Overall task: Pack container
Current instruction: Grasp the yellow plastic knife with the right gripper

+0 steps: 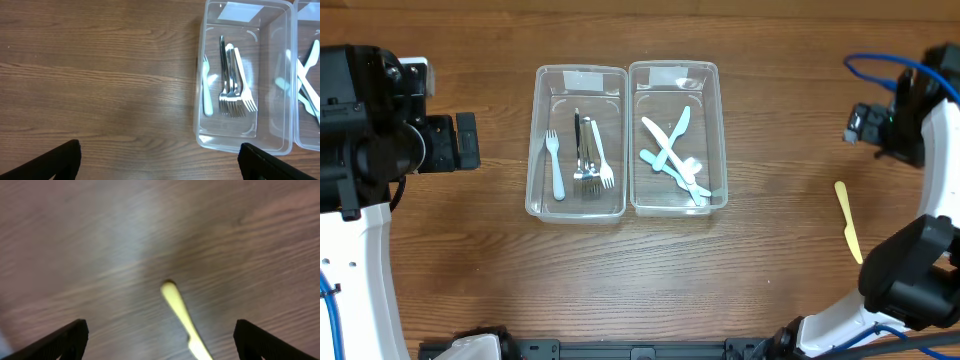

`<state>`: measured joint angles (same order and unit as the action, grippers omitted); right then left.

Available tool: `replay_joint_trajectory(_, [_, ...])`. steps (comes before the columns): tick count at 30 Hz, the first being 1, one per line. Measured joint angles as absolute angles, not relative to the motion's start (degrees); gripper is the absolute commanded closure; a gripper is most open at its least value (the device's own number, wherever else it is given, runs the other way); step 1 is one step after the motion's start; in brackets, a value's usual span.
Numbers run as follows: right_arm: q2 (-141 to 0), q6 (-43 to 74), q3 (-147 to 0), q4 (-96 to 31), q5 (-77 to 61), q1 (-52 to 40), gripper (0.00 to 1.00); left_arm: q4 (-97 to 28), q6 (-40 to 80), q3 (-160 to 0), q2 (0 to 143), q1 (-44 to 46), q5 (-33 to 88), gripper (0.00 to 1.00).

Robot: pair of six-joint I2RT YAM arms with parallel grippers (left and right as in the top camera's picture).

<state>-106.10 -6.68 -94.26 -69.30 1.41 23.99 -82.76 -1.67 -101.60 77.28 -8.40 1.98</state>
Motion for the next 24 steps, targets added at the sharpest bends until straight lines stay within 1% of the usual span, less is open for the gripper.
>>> replay_joint_trajectory(5, [-106.37, -10.61, -84.97, -61.82, 0.58, 28.62, 0.04, -82.76, -1.67, -101.6, 77.28, -8.4, 1.98, 0.0])
replay_joint_trajectory(12, [-106.37, -14.81, -77.73, -54.89, 0.32, 29.15, 0.04, -82.76, -1.67, -101.6, 77.28, -8.4, 1.96, 0.0])
replay_joint_trajectory(17, [-107.59, -16.32, -76.34, -53.76, 0.23, 29.15, 0.04, -82.76, -1.67, -101.6, 77.28, -8.4, 1.96, 0.0])
replay_joint_trajectory(24, [-113.91, -17.15, -76.09, -53.43, 1.08, 28.32, 0.04, -82.76, -1.67, -101.6, 77.28, -8.4, 1.96, 0.0])
